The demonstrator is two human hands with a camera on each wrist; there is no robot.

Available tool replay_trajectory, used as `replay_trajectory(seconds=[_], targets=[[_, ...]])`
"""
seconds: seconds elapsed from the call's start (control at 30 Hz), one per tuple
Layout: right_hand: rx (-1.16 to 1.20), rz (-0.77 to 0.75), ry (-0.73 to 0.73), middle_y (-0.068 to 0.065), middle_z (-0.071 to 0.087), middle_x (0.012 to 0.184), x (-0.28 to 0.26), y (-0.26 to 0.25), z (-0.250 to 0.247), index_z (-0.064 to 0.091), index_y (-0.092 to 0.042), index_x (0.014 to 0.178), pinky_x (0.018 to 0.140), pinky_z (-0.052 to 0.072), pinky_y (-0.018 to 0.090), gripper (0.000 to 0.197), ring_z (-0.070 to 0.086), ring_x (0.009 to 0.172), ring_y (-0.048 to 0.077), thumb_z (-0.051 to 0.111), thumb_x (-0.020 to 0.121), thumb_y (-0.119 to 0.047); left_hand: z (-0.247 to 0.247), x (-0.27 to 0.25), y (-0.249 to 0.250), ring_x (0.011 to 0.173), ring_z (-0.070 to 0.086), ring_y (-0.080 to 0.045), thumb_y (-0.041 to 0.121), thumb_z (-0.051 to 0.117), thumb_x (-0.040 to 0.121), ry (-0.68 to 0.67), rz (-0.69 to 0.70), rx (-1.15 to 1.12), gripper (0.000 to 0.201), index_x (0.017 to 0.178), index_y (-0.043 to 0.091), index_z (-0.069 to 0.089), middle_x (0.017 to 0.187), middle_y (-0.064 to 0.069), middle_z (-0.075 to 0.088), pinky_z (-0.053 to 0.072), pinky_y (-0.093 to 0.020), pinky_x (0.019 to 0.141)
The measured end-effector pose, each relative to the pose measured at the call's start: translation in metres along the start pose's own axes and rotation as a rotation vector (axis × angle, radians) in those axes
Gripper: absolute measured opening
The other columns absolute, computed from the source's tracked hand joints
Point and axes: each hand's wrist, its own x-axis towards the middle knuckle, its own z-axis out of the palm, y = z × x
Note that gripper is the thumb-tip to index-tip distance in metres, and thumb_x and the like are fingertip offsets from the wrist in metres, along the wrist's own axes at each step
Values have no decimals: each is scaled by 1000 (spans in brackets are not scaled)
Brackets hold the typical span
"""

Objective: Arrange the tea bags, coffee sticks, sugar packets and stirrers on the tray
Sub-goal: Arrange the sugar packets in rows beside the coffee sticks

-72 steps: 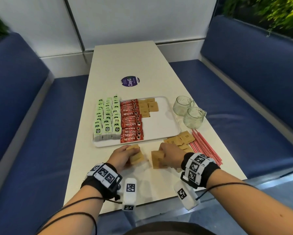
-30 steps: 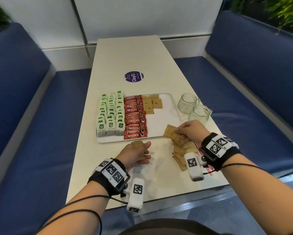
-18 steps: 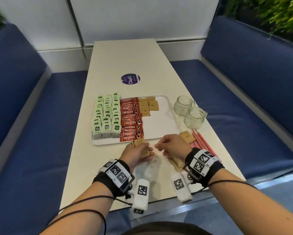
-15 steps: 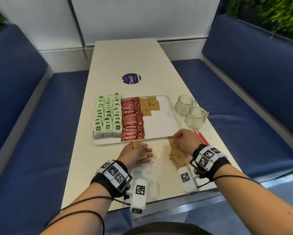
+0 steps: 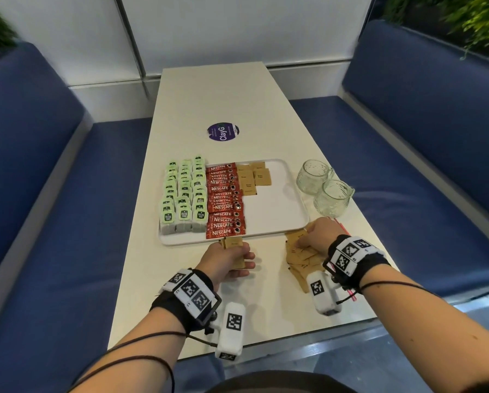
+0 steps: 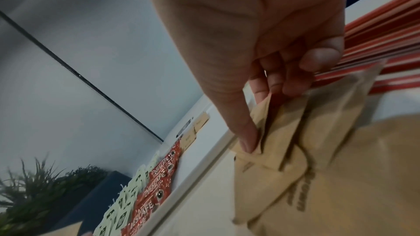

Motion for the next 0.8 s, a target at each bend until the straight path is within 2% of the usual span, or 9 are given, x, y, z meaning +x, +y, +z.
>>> replay_trajectory(seconds=[0.1, 0.23, 0.3, 0.37, 0.43, 0.53, 0.63, 0.73, 0.8], targets=[[-25, 24, 3, 5, 70, 85, 6, -3, -3, 63, -11, 81, 67, 54, 30, 31, 65, 74, 21, 78, 72, -37, -2, 3, 3, 79, 73, -25, 13, 67, 92, -10, -9, -10, 16, 106, 5, 64, 90, -13, 75, 61, -36, 72], [41, 89, -132, 3, 57, 53, 2, -14, -14, 58, -11, 71, 46, 40, 21, 29, 48, 41, 16, 79, 75, -31, -1, 8, 9, 77, 73, -27, 9, 68, 90, -16, -10, -24, 19, 107, 2, 63, 90, -14, 73, 62, -35, 69], [91, 56, -176, 2, 52, 47, -2, -24, -17, 56, -12, 64, 40, 31, 19, 32, 38, 33, 14, 79, 76, -31, 0, 12, 12, 77, 73, -27, 8, 69, 89, -21, 3, -33, 22, 109, 0, 64, 91, -15, 72, 62, -33, 67], [241, -9, -204, 4, 55, 52, -5, -37, -14, 58, -12, 64, 39, 29, 19, 31, 39, 38, 14, 79, 77, -30, 2, 16, 17, 80, 74, -27, 10, 70, 89, -38, 17, -34, 26, 111, -1, 64, 93, -15, 74, 62, -32, 68], [402, -82, -203, 6, 61, 62, -8, -51, -9, 65, -10, 70, 43, 32, 21, 26, 48, 50, 17, 82, 75, -30, 4, 20, 24, 78, 74, -25, 10, 70, 89, -55, 23, -53, 24, 110, -1, 65, 90, -14, 75, 62, -31, 66], [519, -172, -228, 2, 66, 69, -9, -65, 0, 69, -11, 76, 46, 36, 20, 20, 54, 53, 10, 80, 78, -27, 6, 25, 34, 73, 75, -23, 8, 68, 90, -36, 30, -76, 21, 108, -2, 65, 86, -12, 76, 62, -30, 60], [560, -199, -277, -2, 67, 69, -5, -77, 5, 67, -13, 78, 48, 39, 18, 16, 56, 55, 9, 78, 80, -25, 0, 36, 44, 82, 74, -26, 6, 68, 89, 30, 61, -44, 27, 115, 0, 63, 102, -16, 74, 63, -32, 65], [664, -203, -321, 1, 68, 75, 3, -84, 5, 70, -9, 89, 54, 44, 21, 16, 59, 59, 12, 76, 83, -22, -9, 45, 54, 72, 74, -21, 3, 66, 90, 70, 89, -27, 22, 112, 2, 63, 100, -15, 73, 62, -28, 60], [723, -209, -335, 5, 68, 80, 11, -89, 2, 72, -4, 97, 58, 46, 24, 19, 60, 62, 13, 73, 85, -18, -13, 50, 60, 72, 74, -24, 4, 67, 89, 66, 85, -8, 22, 111, 3, 64, 99, -15, 74, 62, -29, 62]])
